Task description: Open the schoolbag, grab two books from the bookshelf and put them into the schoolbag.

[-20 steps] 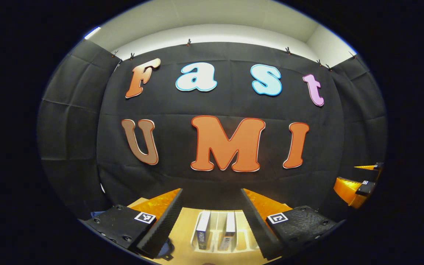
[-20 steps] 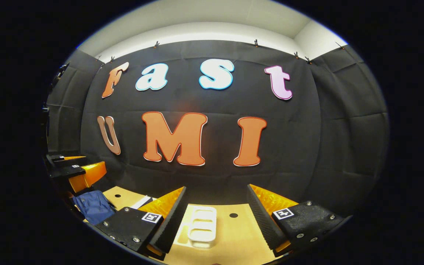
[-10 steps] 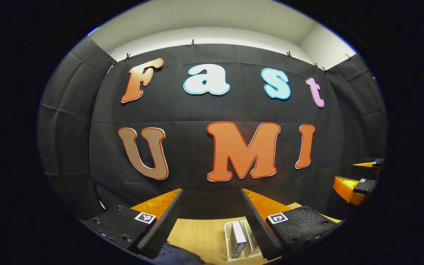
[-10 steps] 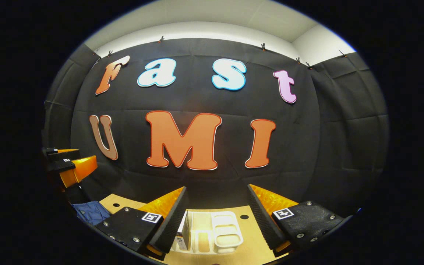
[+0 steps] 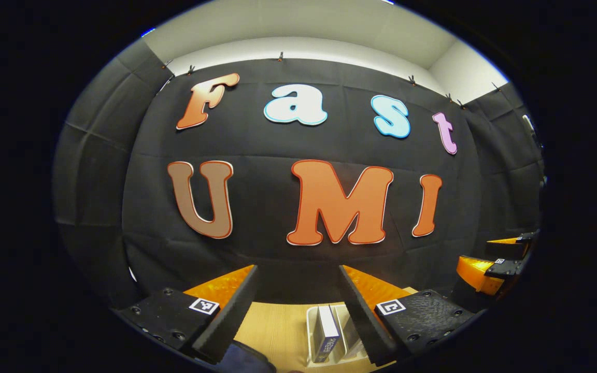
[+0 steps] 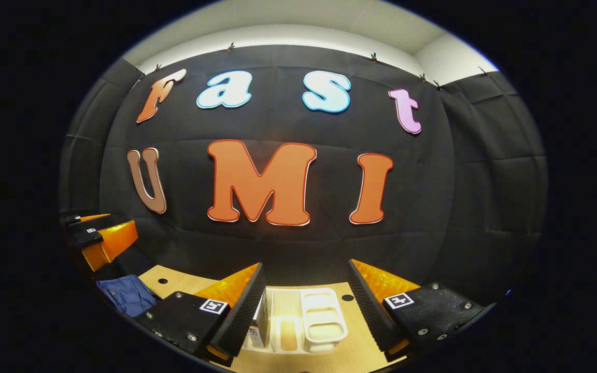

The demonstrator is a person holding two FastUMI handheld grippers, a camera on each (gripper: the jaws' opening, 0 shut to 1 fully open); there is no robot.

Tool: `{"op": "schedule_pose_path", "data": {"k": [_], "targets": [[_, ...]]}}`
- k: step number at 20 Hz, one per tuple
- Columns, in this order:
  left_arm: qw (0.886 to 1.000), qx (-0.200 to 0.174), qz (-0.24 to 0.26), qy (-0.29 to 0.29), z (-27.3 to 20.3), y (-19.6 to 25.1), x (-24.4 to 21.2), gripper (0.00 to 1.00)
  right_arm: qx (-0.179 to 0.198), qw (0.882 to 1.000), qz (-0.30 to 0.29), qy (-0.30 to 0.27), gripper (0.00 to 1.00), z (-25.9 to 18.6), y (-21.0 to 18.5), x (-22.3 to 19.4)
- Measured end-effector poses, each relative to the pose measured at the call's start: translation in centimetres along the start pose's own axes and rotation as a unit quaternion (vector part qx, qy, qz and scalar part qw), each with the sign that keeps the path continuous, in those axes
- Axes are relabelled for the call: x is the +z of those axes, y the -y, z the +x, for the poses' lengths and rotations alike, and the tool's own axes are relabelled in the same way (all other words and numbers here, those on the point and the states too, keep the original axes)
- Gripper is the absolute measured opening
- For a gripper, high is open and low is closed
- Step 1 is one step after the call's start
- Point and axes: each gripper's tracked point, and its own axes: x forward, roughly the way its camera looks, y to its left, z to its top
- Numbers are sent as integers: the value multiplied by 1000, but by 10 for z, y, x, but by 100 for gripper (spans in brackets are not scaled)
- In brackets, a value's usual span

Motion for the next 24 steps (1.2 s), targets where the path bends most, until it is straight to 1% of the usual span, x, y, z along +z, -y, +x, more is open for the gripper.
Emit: {"op": "schedule_pose_path", "data": {"k": [3,6,7,13,21,24], "targets": [[1000,4,-4,-6,-3,6,-8,93,9,1000,-3,-2,94,2,4,-8],[1000,11,-4,7,-9,5,-4,94,19,1000,3,-5,94,3,4,-15],[1000,10,-4,9,-9,6,-4,93,23,1000,4,-3,94,3,3,-13],[1000,13,-4,23,-15,4,-2,94,30,999,11,12,94,0,-1,-9],[1000,17,2,11,-17,0,-14,93,34,999,7,9,94,1,-4,-16],[1000,10,16,-7,-16,-11,-32,94,36,999,5,3,94,2,-6,-20]]}}
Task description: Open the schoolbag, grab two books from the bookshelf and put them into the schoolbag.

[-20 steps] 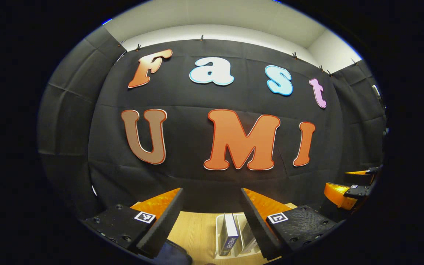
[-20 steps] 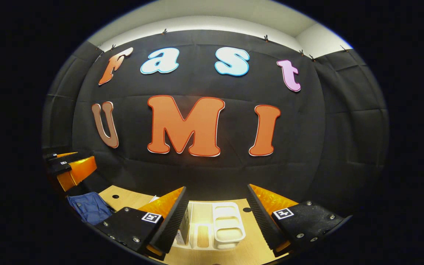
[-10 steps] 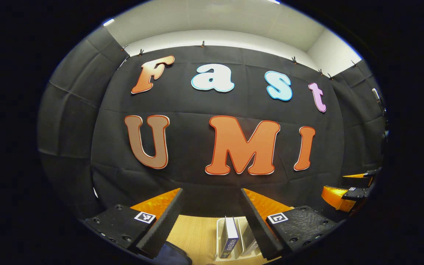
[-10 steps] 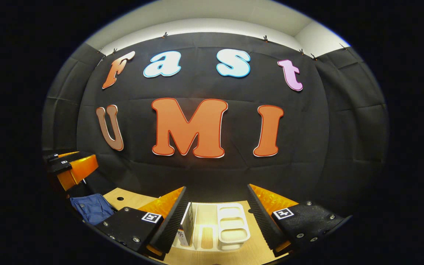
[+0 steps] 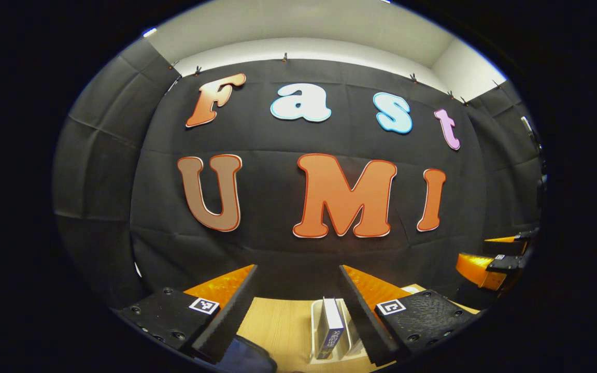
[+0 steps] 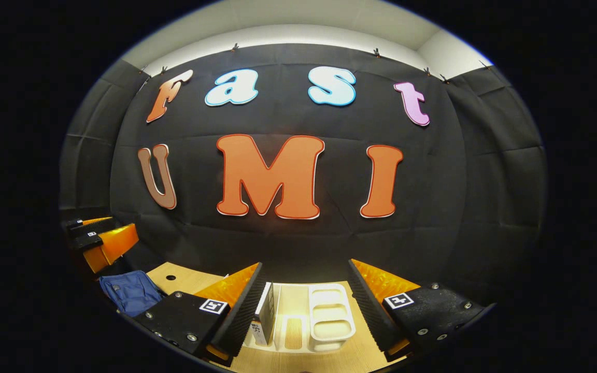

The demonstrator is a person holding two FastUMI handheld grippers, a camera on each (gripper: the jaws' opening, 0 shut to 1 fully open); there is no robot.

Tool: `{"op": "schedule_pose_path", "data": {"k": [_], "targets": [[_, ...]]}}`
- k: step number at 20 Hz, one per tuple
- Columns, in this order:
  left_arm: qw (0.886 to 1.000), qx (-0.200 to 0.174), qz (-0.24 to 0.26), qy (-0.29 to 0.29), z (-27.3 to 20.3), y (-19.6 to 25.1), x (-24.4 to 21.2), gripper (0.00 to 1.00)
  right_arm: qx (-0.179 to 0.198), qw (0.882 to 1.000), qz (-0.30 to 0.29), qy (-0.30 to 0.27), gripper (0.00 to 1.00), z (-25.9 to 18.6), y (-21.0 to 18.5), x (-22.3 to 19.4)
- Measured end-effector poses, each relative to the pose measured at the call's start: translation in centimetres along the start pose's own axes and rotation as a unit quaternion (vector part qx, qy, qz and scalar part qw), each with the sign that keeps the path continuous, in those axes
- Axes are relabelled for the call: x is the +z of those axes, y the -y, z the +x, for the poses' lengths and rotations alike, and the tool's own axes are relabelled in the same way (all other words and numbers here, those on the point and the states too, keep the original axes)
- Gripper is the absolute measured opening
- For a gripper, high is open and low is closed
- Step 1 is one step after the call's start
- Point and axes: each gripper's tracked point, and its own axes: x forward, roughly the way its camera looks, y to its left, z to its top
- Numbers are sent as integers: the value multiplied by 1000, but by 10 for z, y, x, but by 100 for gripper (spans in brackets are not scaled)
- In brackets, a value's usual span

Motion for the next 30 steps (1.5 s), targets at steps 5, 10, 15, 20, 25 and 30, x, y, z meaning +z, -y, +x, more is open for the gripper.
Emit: {"op": "schedule_pose_path", "data": {"k": [5,10,15,20,25,30], "targets": [[995,10,62,-76,-1,-33,-64,94,-6,1000,1,-14,94,1,10,-13],[977,16,138,-159,-20,-46,-151,96,-23,1000,-5,-20,94,6,27,-22],[924,30,247,-290,-47,-61,-262,96,-52,998,-10,-28,94,10,53,-30],[871,23,337,-356,-72,-70,-337,97,-75,996,-19,-41,94,9,72,-41],[836,30,396,-379,-78,-83,-374,96,-86,994,-29,-56,94,9,80,-53],[822,34,379,-424,-102,-79,-387,94,-80,994,-39,-67,94,11,72,-62]]}}
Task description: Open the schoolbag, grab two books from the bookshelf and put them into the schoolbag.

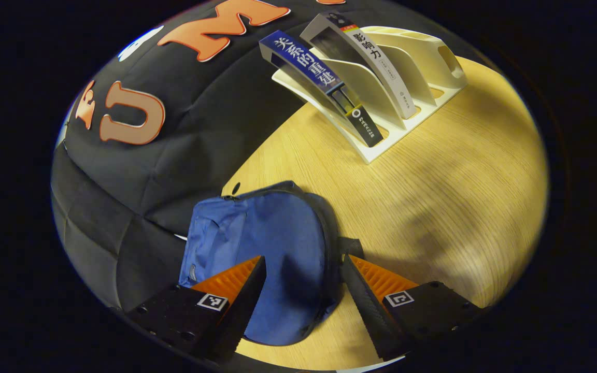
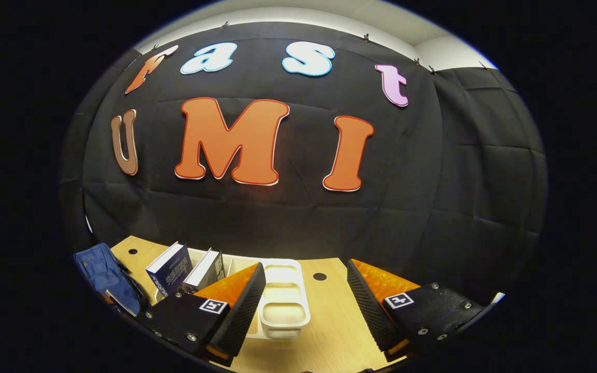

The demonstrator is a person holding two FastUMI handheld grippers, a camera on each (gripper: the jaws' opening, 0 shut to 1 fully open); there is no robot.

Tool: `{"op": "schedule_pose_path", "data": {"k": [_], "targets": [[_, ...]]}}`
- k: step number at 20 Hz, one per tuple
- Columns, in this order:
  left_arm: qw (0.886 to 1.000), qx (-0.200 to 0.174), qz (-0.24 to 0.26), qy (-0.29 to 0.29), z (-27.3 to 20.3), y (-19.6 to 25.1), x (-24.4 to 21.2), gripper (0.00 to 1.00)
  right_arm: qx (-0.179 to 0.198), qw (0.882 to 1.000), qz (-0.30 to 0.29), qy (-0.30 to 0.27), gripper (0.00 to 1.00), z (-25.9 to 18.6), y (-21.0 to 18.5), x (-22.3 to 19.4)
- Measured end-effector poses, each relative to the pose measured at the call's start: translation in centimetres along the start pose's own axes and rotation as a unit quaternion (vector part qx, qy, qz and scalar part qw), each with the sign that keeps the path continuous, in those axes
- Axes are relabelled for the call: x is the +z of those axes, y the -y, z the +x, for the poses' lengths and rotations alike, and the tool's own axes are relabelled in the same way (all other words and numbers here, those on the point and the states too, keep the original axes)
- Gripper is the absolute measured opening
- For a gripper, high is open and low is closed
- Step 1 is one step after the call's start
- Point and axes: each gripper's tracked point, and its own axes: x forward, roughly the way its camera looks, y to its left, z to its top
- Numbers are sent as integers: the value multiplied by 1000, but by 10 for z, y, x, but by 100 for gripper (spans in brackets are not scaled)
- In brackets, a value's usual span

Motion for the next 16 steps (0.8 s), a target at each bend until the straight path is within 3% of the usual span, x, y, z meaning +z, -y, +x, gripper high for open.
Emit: {"op": "schedule_pose_path", "data": {"k": [3,4,5,8,9,10,11,16], "targets": [[999,4,-17,-32,6,-7,-14,91,10,1000,-3,-4,94,1,-8,-2],[999,3,-19,-30,6,-8,-13,82,11,1000,-4,-4,94,2,-9,-3],[999,5,-20,-28,5,-10,-11,87,12,1000,-5,-3,94,2,-11,-3],[999,-4,-28,-28,-2,-15,-3,22,19,1000,-2,-3,94,3,-15,-2],[999,-9,-36,-31,-4,-19,-1,16,22,1000,-1,-4,94,4,-18,-2],[998,-17,-48,-35,-7,-24,1,14,27,1000,2,-6,94,5,-22,-3],[997,-25,-62,-36,-10,-31,4,6,34,999,4,-9,94,6,-26,-3],[990,-60,-129,-12,-29,-87,32,2,111,993,1,-41,94,8,-84,-5]]}}
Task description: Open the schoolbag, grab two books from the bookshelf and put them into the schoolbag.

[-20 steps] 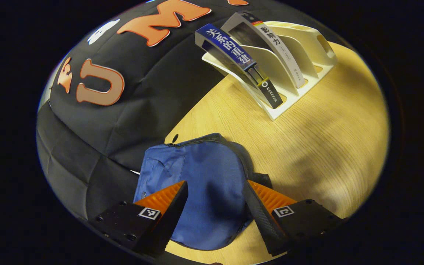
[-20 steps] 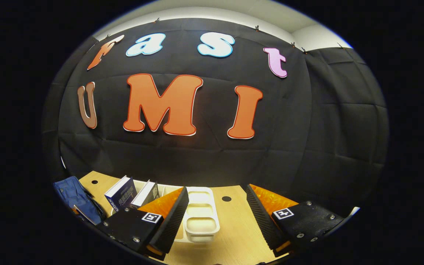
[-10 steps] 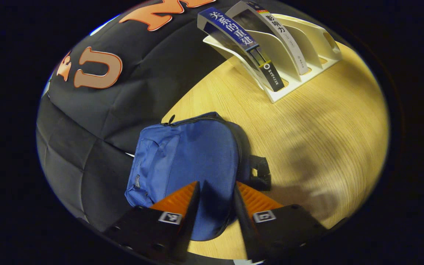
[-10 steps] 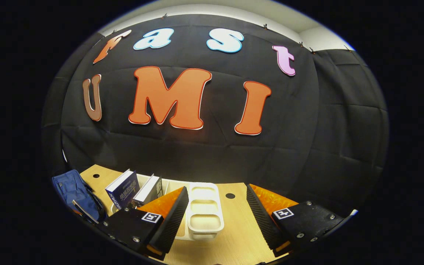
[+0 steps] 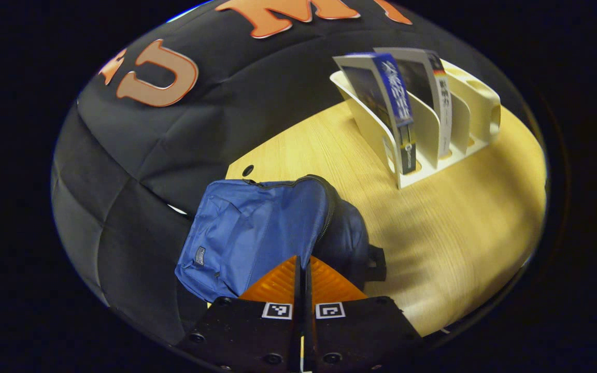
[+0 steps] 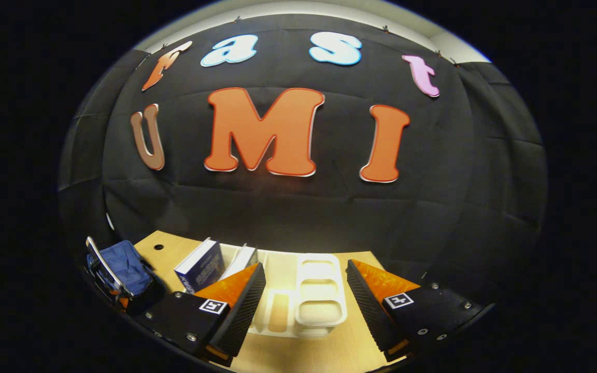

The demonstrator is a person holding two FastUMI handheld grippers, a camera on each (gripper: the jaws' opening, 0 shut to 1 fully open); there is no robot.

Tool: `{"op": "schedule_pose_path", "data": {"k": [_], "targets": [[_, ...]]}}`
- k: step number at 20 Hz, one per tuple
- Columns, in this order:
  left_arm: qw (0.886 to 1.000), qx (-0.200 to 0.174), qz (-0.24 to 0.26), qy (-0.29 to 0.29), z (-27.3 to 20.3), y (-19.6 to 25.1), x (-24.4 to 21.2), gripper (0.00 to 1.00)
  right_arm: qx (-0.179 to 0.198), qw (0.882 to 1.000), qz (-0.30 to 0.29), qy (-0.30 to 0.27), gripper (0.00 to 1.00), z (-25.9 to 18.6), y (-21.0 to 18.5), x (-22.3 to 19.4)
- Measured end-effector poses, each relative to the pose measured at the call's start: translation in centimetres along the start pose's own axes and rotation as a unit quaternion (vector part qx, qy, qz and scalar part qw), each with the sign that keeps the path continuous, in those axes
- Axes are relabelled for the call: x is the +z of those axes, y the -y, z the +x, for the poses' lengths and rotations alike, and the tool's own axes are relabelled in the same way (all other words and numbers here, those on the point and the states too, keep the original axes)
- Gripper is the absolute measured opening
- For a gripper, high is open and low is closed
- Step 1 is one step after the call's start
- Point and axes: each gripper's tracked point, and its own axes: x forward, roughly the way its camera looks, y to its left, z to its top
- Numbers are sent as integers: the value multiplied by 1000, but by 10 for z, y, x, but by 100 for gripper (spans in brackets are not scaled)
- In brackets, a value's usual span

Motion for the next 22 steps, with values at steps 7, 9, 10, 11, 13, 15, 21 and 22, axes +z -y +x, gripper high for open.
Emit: {"op": "schedule_pose_path", "data": {"k": [7,9,10,11,13,15,21,22], "targets": [[998,-34,-55,26,-26,-77,40,2,127,989,-8,-72,94,24,-110,12],[995,-43,-81,35,-32,-98,51,2,151,983,-15,-102,94,38,-138,11],[993,-52,-98,36,-33,-106,55,2,148,981,-24,-122,94,45,-146,4],[990,-64,-117,37,-33,-114,56,2,147,978,-34,-145,94,55,-153,-4],[985,-78,-149,35,-33,-131,57,2,157,968,-36,-193,94,69,-174,-19],[983,-84,-160,41,-35,-147,58,2,155,960,-35,-232,94,77,-183,-28],[980,-107,-162,48,-36,-146,55,2,116,940,-12,-321,94,117,-199,-45],[979,-110,-164,50,-35,-146,55,2,106,937,-14,-334,92,126,-198,-49]]}}
